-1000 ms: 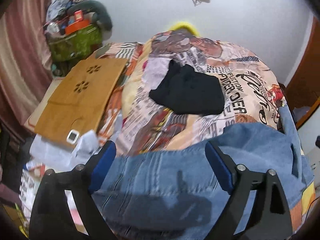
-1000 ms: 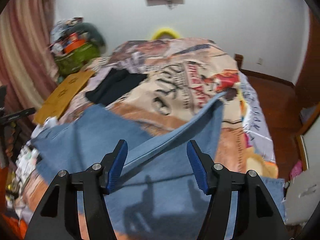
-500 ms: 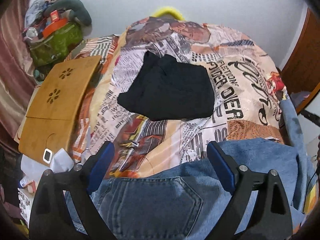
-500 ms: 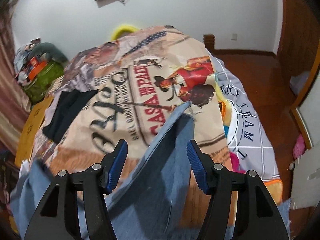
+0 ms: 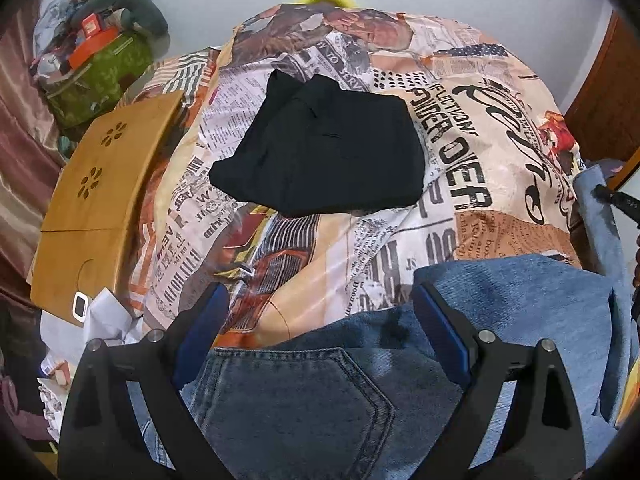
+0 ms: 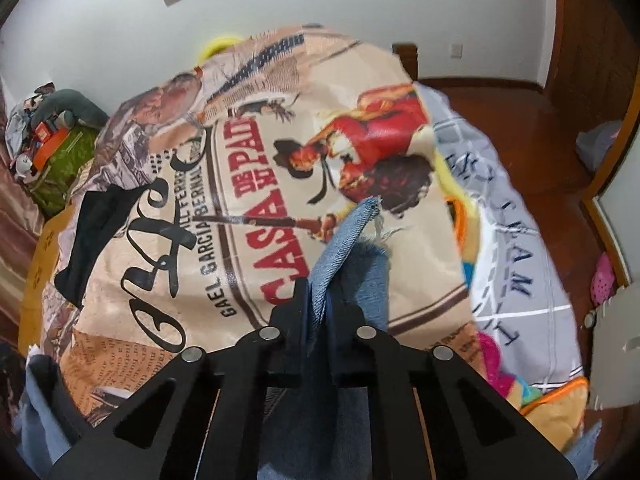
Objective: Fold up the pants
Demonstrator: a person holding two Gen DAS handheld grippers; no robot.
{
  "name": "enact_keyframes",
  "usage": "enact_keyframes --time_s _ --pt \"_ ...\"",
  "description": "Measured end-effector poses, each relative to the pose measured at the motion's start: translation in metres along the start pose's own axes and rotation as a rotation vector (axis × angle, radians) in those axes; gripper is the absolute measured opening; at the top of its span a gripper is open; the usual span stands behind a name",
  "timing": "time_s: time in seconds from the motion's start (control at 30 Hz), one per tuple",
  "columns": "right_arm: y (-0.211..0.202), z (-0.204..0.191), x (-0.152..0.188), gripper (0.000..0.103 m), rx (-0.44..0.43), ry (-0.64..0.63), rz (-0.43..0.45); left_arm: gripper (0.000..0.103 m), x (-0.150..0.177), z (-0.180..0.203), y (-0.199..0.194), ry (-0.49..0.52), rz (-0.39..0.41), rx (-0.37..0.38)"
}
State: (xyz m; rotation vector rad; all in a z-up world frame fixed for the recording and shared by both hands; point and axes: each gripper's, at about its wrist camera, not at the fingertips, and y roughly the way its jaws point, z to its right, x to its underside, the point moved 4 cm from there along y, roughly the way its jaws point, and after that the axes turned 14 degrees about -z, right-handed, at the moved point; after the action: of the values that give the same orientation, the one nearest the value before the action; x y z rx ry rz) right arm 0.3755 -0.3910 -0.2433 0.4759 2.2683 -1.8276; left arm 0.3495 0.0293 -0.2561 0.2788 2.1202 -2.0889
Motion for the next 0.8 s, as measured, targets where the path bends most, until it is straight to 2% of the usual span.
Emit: enact_keyframes --time_s 0.23,0.47,0.57,0.67,0.8 --pt "-0.082 0.029 0.013 0.004 -0.031 0.058 0.144 0.094 0.006 0.018 -0.020 0.050 0.019 0.016" --pt "-0.183 0.062 0.041 0.004 -0.018 0.086 0.304 0.094 0.025 0.058 -0.030 0.144 -0.005 0.039" --pt "-0.211 0.072 0.058 0.004 -0.017 0.100 0.353 0.094 0.036 0.080 -0.030 0.195 -0.022 0.043" --pt "-0.227 0.085 0.079 0.004 -0.012 0.114 0.375 0.094 0.048 0.102 -0.026 0.255 -0.044 0.039" --pt "-0.218 0.105 0.112 0.004 0.008 0.147 0.337 0.094 0.065 0.131 -0.015 0.319 -0.081 0.029"
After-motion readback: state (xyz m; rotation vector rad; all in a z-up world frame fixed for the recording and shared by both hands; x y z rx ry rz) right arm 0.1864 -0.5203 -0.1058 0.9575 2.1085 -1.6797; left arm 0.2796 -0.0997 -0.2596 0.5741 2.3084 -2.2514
